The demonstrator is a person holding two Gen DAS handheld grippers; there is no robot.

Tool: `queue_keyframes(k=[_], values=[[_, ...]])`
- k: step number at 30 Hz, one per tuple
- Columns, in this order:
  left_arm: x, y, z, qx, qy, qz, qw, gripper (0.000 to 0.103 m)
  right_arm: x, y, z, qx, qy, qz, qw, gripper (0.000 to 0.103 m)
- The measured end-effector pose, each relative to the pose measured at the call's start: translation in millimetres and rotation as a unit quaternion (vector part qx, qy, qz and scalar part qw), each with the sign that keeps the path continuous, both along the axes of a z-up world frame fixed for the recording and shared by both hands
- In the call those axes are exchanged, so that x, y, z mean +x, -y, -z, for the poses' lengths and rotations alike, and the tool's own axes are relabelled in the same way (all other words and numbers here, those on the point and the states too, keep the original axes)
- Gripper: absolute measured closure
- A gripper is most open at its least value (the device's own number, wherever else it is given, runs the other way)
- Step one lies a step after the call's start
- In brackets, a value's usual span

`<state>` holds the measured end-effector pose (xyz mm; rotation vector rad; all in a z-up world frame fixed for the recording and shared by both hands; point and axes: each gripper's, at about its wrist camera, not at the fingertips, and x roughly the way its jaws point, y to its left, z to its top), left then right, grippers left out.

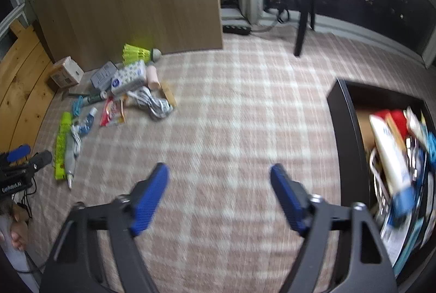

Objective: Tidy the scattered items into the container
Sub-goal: 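Grasp the white square box with the left gripper while the right grasps the wooden clothespin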

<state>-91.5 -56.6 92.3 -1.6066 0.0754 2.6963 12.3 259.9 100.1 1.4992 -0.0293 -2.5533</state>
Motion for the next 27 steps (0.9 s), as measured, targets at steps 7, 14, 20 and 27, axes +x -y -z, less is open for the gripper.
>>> queue_keyframes(k=[7, 14, 20, 27], values=[[-64, 18, -13, -0.001, -0.002, 0.019, 0.9998, 0.005, -47, 19, -17, 0.008, 0.010, -0.022, 1.000, 0.041], [-127, 11, 17, -0.042, 0.024, 0.068, 0.9965, 0.004, -93, 48, -8, 0.040, 0.020, -0.057, 0.997, 0.041], [-160, -2, 46, -0.071, 0.046, 0.112, 0.9901, 0.004, -125, 65, 16, 0.041, 0.042, -0.079, 0.995, 0.041], [-180, 0, 62, -0.043, 0.056, 0.120, 0.9903, 0.004, -143, 76, 36, 0.041, 0.060, -0.103, 0.992, 0.041]])
